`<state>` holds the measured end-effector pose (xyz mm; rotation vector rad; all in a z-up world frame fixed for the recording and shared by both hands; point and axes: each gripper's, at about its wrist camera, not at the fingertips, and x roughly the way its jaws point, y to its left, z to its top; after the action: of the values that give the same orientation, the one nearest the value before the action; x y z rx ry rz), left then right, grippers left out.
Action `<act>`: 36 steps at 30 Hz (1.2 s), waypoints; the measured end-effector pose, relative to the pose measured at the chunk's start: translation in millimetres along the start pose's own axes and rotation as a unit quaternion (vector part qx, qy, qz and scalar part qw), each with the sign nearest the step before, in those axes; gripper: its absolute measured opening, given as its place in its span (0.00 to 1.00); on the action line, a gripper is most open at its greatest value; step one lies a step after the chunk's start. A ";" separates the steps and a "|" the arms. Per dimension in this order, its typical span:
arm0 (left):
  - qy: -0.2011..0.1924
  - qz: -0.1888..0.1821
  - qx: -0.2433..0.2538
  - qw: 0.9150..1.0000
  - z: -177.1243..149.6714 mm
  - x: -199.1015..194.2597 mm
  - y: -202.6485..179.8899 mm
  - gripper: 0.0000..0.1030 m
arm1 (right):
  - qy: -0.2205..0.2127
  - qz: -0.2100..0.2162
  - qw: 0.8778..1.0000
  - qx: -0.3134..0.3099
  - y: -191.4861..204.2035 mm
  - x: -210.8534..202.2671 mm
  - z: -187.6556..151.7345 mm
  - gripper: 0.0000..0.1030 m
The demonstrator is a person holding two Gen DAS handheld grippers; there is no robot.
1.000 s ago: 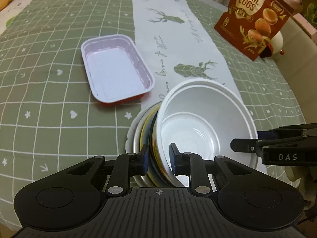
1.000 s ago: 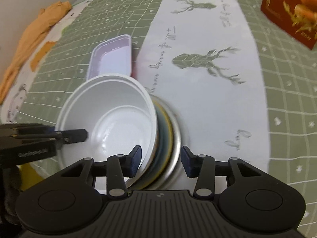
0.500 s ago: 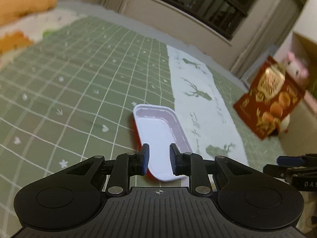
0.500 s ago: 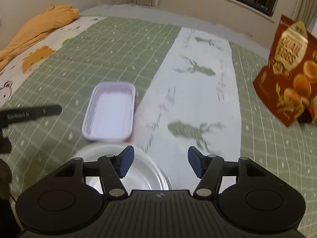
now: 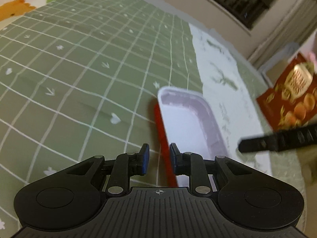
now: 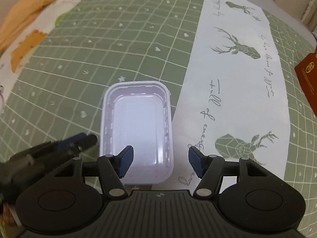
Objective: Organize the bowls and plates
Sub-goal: 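Reach both grippers to the white-and-red rectangular tray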
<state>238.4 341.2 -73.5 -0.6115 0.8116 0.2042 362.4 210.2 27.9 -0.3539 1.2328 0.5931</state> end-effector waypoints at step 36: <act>0.024 -0.003 0.001 1.000 2.6 26.7 0.3 0.29 | 0.101 -0.030 0.994 -0.008 2.5 82.9 22.3 0.32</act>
<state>258.0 341.4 -91.7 -0.6191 0.8554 0.1842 395.5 243.7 -43.9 -0.4718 1.4068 0.5262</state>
